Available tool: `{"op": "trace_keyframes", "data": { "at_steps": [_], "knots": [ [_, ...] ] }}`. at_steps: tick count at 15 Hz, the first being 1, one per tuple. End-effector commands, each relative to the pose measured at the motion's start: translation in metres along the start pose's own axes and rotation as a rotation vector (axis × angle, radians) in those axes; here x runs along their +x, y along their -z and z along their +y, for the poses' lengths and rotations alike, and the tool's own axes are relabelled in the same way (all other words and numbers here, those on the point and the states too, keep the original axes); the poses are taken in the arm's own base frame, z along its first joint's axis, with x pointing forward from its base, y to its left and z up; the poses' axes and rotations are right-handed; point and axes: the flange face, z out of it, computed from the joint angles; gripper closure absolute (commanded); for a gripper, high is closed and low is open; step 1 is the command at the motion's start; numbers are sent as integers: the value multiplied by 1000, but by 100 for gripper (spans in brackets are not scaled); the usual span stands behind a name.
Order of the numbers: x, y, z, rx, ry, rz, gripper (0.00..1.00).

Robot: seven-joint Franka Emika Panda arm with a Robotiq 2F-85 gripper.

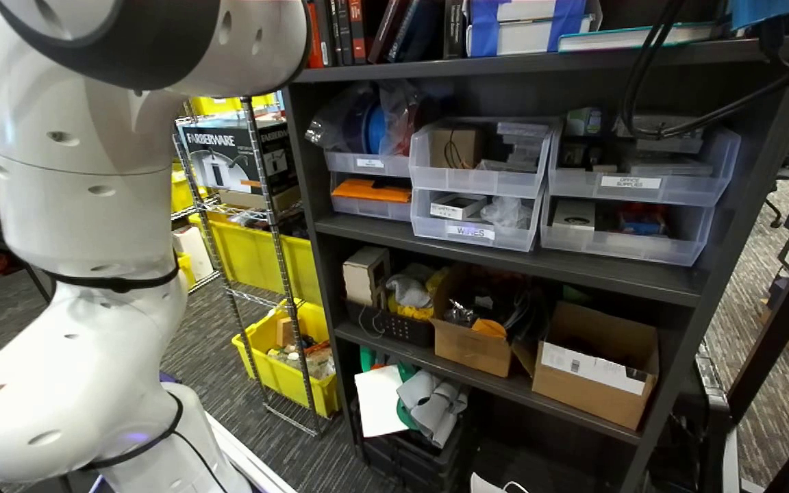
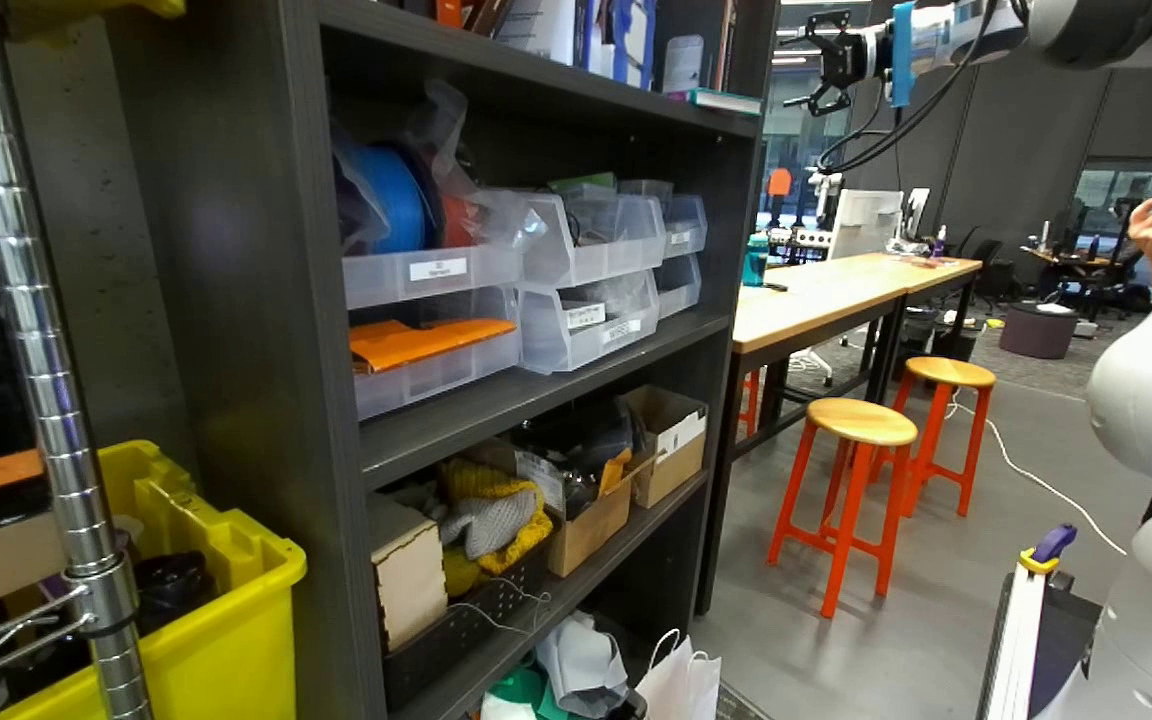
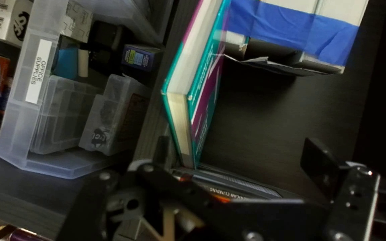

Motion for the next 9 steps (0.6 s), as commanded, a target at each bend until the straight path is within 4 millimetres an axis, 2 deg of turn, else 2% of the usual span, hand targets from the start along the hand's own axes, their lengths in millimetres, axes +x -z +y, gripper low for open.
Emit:
{"op": "trace_keyframes", "data": {
  "at_steps": [1, 5, 9],
  "knots": [
    [2, 0, -3, 6, 7, -3, 0],
    [8, -1, 10, 16, -22, -14, 0],
    [14, -5, 13, 33, -25, -28, 0]
  ]
}}
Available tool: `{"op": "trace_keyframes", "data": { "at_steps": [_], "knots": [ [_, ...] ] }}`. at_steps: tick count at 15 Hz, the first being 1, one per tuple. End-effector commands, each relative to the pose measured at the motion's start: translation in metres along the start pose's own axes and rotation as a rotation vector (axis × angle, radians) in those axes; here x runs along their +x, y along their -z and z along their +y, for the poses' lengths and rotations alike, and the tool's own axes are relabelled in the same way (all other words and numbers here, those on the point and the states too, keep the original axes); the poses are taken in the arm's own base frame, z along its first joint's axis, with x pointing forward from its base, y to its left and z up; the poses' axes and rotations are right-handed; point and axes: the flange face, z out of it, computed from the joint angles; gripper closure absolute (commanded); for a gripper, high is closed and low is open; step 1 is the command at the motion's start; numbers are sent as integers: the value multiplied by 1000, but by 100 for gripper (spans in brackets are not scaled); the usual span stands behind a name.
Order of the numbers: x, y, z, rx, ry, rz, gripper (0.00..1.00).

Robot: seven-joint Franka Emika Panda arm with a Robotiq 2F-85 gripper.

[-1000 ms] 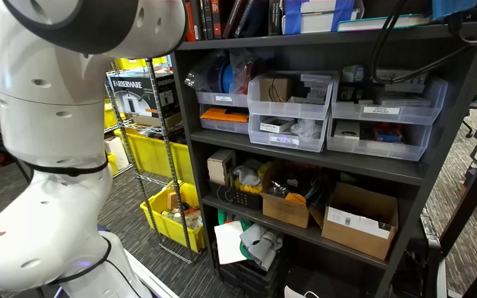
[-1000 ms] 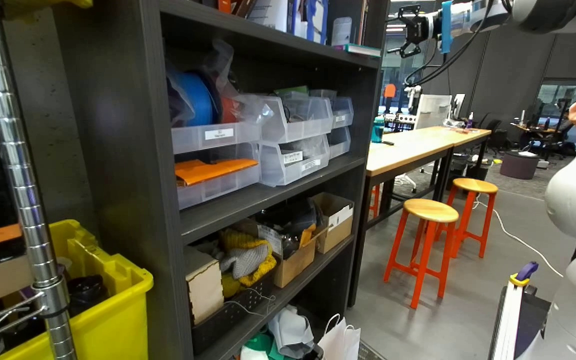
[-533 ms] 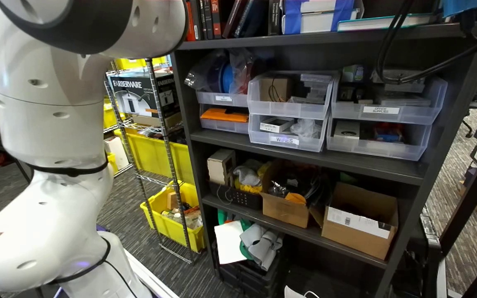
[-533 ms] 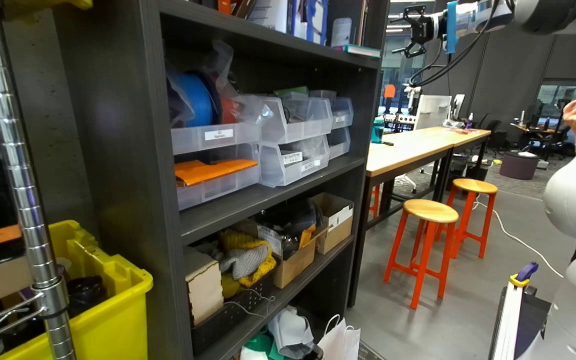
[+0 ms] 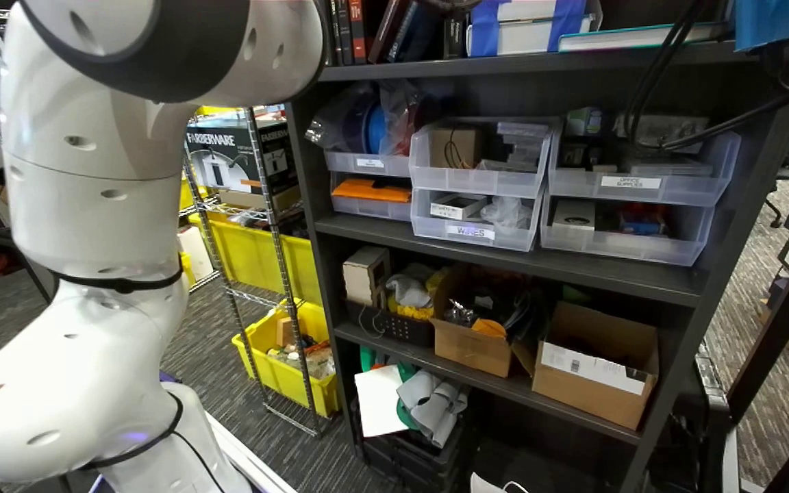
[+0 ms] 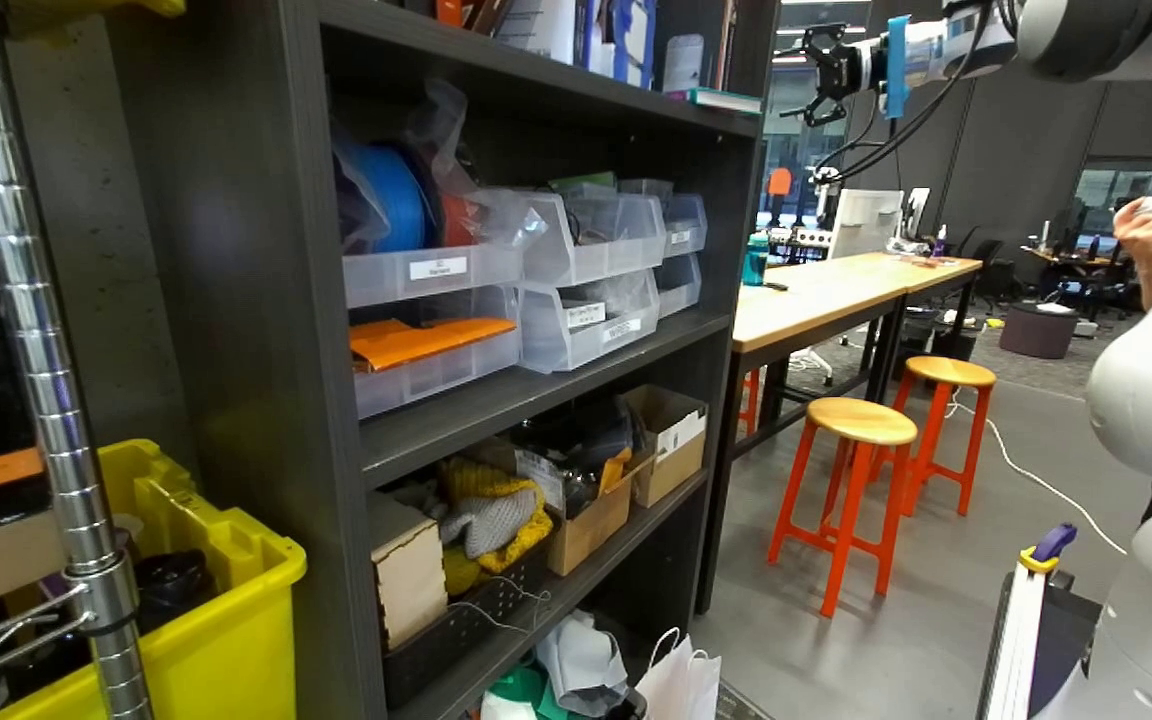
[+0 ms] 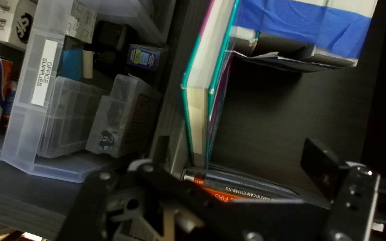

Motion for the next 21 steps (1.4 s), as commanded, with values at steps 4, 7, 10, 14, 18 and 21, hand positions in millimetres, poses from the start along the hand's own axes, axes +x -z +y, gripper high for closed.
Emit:
{"op": "trace_keyframes", "data": {
  "at_steps": [4, 7, 10, 14, 18, 21],
  "knots": [
    [8, -1, -12, 37, 6, -44, 0],
    [8, -2, -18, 47, 9, -58, 0],
    [3, -22, -17, 54, 9, -77, 0],
    [2, -33, -14, 70, 6, -102, 0],
    [1, -37, -12, 73, 1, -116, 0],
    [1, -39, -12, 74, 4, -119, 0]
  ]
}}
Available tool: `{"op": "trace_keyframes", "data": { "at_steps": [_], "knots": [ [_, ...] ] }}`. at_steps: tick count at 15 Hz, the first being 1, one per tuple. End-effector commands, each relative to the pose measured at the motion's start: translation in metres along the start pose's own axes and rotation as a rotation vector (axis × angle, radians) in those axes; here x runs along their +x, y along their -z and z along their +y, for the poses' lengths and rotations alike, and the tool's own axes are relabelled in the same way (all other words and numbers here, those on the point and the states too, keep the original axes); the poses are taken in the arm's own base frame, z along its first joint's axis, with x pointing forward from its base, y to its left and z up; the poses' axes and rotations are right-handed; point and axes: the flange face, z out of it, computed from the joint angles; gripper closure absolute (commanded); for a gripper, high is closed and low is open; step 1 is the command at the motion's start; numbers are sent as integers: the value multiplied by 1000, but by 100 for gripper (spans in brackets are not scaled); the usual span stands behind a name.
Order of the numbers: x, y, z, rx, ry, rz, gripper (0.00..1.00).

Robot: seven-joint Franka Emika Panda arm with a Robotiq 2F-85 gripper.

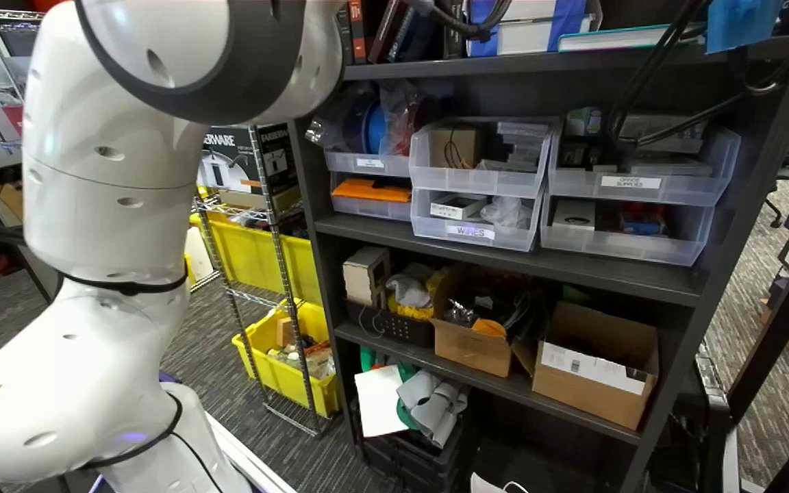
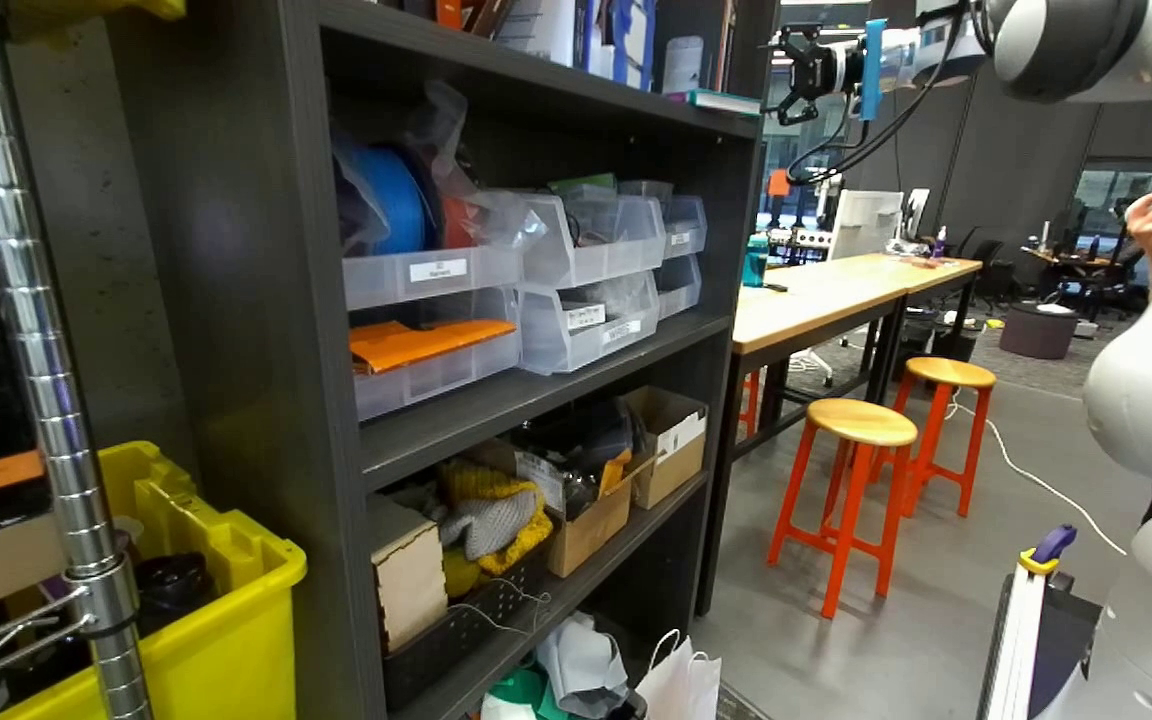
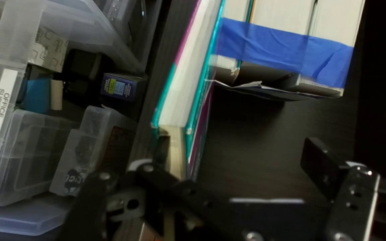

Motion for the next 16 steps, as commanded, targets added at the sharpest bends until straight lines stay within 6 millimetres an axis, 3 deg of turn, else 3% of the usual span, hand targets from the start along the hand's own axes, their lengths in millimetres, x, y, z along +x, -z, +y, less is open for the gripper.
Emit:
{"op": "trace_keyframes", "data": {
  "at_steps": [1, 4, 5, 6, 7, 9, 16],
  "knots": [
    [-1, -1, -7, 7, -1, -12, 0],
    [-1, -4, -8, 8, 2, -15, 0],
    [-3, -4, -6, 8, 1, -14, 5],
    [-3, -4, -7, 7, 2, -14, 20],
    [-3, -4, -6, 7, 1, -14, 29],
    [-3, -5, -6, 6, 2, -14, 34],
    [-3, 2, -7, 0, -1, -6, 87]
  ]
}}
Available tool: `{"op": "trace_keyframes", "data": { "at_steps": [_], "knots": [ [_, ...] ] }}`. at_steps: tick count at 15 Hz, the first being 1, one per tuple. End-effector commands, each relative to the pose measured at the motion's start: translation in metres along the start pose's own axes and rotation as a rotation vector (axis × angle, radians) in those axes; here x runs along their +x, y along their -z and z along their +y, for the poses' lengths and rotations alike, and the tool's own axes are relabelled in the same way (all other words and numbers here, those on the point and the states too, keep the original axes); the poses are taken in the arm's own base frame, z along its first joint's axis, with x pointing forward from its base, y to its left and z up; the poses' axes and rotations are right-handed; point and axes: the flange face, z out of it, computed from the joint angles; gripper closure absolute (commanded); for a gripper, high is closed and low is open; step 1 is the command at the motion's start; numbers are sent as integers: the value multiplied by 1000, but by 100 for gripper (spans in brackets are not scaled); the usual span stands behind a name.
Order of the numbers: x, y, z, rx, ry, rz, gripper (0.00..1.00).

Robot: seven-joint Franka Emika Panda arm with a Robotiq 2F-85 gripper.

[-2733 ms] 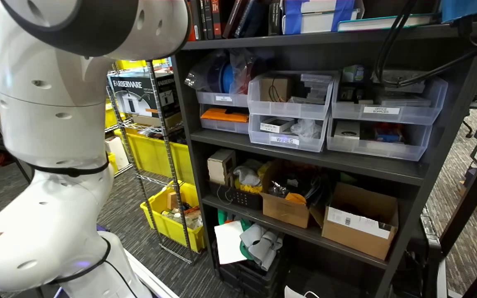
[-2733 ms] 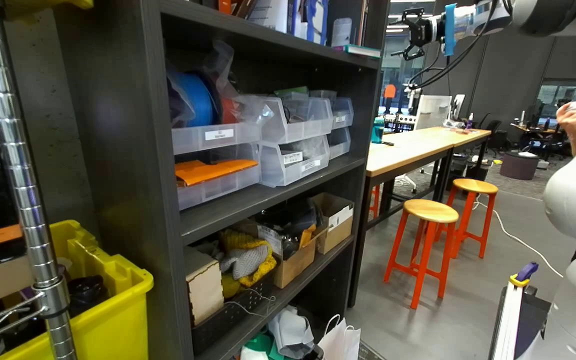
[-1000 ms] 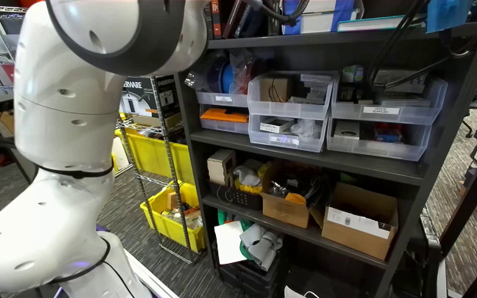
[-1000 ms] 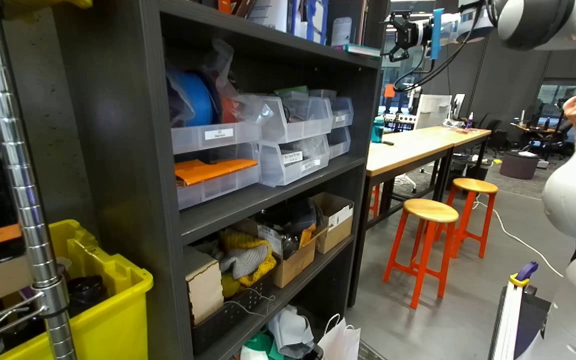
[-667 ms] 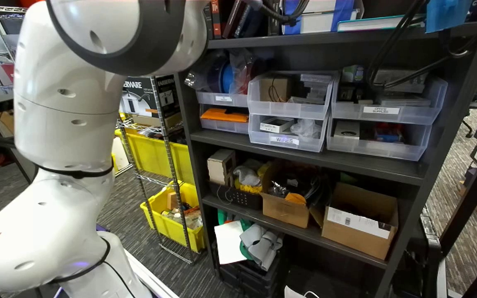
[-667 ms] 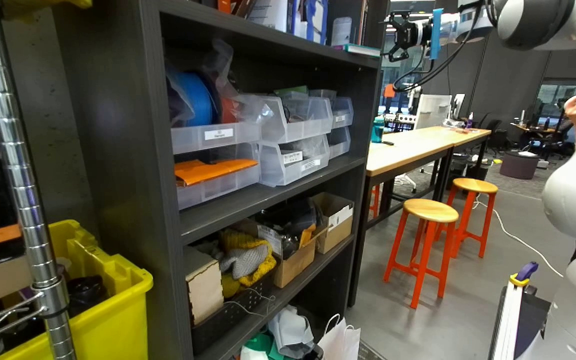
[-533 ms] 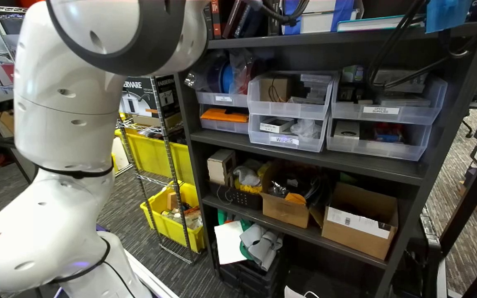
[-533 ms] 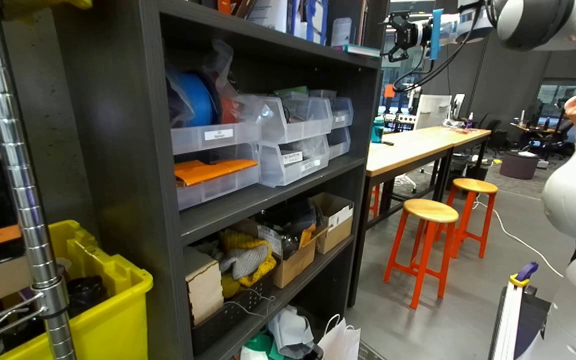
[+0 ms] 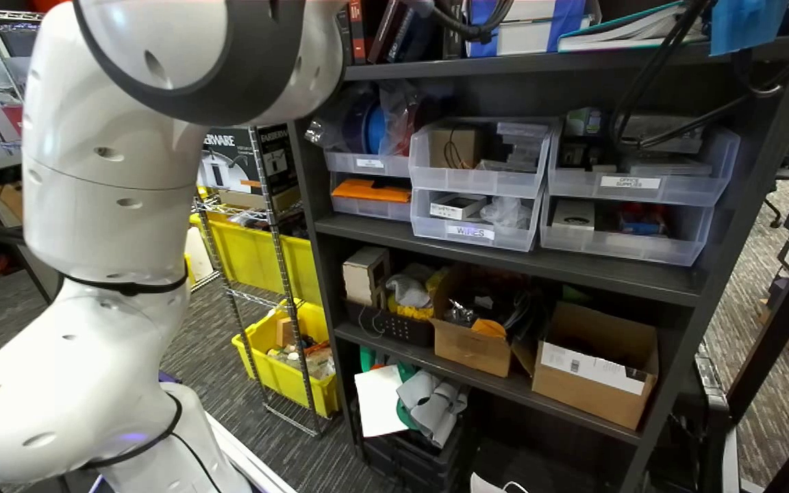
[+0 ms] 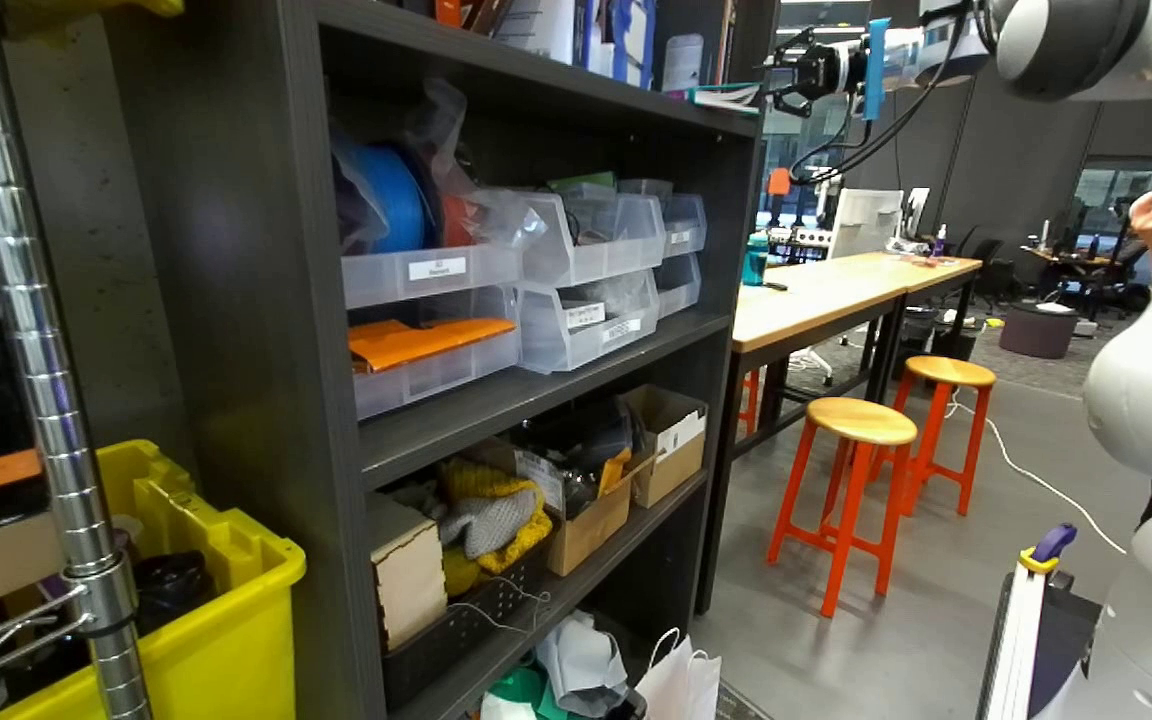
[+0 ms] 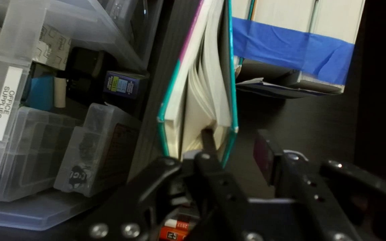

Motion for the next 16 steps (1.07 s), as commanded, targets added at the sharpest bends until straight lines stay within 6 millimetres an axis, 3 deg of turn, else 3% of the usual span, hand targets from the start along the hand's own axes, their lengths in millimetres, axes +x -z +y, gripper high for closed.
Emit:
{"op": "trace_keyframes", "data": {
  "at_steps": [1, 3, 16],
  "knots": [
    [-4, -2, -9, 2, 0, -11, 96],
    [-5, -2, -11, -6, 0, -10, 100],
    [-4, -4, -29, -141, 63, 28, 97]
  ]
}}
